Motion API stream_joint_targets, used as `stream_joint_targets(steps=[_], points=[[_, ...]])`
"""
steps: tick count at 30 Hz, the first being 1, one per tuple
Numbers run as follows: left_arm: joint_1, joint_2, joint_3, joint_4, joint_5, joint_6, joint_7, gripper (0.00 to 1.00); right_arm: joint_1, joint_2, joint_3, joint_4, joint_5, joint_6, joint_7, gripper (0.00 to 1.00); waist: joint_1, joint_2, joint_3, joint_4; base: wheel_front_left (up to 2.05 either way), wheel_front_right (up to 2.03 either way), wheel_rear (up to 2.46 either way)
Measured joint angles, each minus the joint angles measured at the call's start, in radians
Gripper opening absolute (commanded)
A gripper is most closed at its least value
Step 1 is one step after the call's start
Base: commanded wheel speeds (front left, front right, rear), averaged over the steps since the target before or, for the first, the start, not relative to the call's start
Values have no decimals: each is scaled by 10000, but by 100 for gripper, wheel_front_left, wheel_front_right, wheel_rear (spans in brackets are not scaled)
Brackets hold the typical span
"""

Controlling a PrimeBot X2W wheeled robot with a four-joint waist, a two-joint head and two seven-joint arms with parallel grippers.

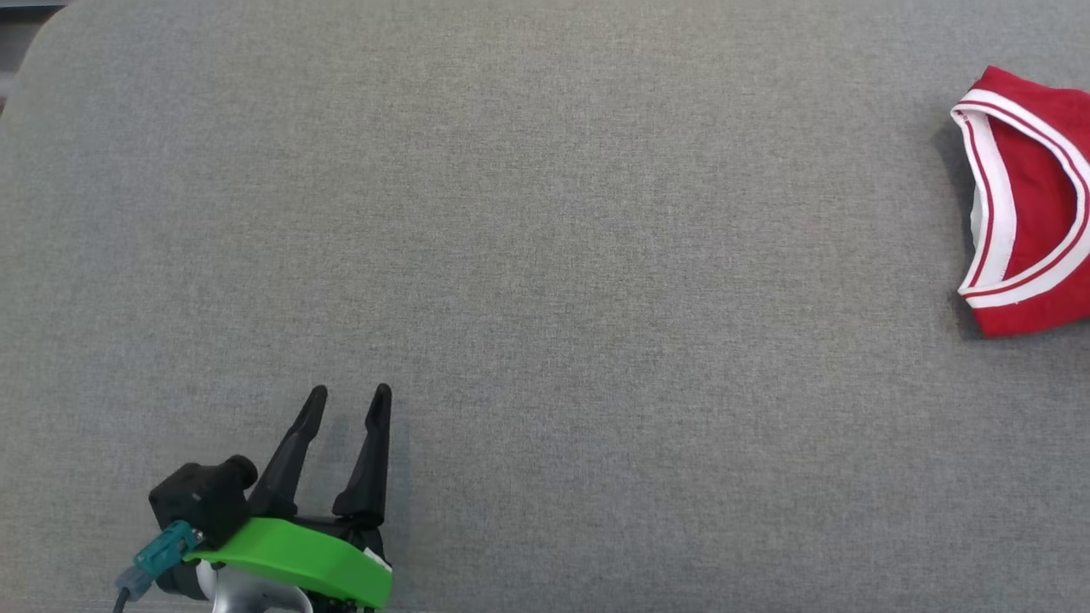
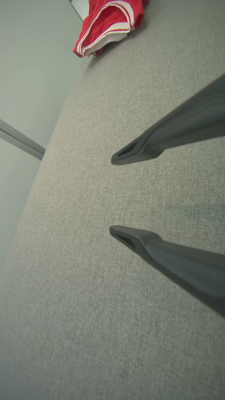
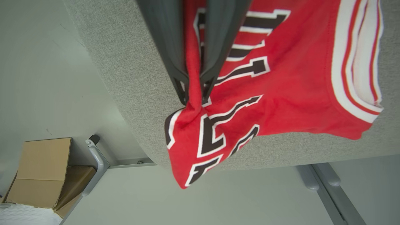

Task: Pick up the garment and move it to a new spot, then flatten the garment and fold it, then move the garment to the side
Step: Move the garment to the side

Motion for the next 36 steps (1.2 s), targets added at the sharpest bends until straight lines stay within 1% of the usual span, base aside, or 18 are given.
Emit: stream_joint_targets(steps=[4, 5, 6, 7, 8, 9, 14, 19, 23, 26, 30, 33, 36], points=[[0, 155, 274, -84, 79, 0, 63, 100, -58, 132, -8, 148, -17, -13, -157, 0, 0, 0, 249, 3, 0, 0, 0], [0, 174, 278, -107, 111, 0, 100, 100, -72, 180, -8, 209, -46, -23, -232, 5, 0, 0, 305, -11, 0, 0, 0], [0, 174, 276, -138, 157, 0, 100, 100, -72, 215, -12, 290, -92, -104, -318, 22, 0, 0, 357, -28, 0, 0, 0], [-2, 174, 274, -171, 203, 0, 115, 100, -72, 234, -23, 418, -125, -157, -399, 33, 0, 0, 404, -48, 0, 0, 0], [-19, 174, 261, -182, 226, 0, 169, 100, -70, 263, -58, 562, -142, -178, -485, 72, 0, 0, 440, -70, 0, 0, 0], [-30, 173, 242, -190, 245, 0, 176, 100, -61, 291, -96, 704, -153, -184, -546, 100, 0, 0, 462, -93, 0, 0, 0], [-34, 171, 314, -247, 291, 0, 244, 100, 104, 337, -389, 1254, -153, -268, -838, 100, 0, 0, 468, -163, 0, 0, 0], [-31, 167, 522, -259, 303, 0, 261, 100, 299, 727, -435, 1605, 75, -274, -988, 100, 0, 0, 410, -343, 0, 0, 0], [-30, 165, 531, -261, 303, 0, 274, 100, 296, 861, -506, 1628, 117, -274, -1308, 100, 0, 0, 340, -532, 0, 0, 0], [-31, 128, 497, -263, 303, 0, 274, 100, 210, 853, -474, 1444, 67, -238, -1626, 100, 0, 0, 246, -671, 0, 0, 0], [-35, 25, 426, -259, 297, 0, 272, 100, -366, 851, -291, 823, -121, 111, -2059, 100, 0, 0, 52, -851, 0, 0, 0], [-86, -102, 278, -230, 288, -31, 259, 100, -616, 857, 4, 539, -558, 190, -2324, 100, 0, 0, -129, -998, 0, 0, 0], [-401, -190, 167, -142, 288, -115, 222, 100, -792, 1045, 236, 228, -734, 198, -2661, 100, 0, 0, -345, -1146, 0, 0, 0]])
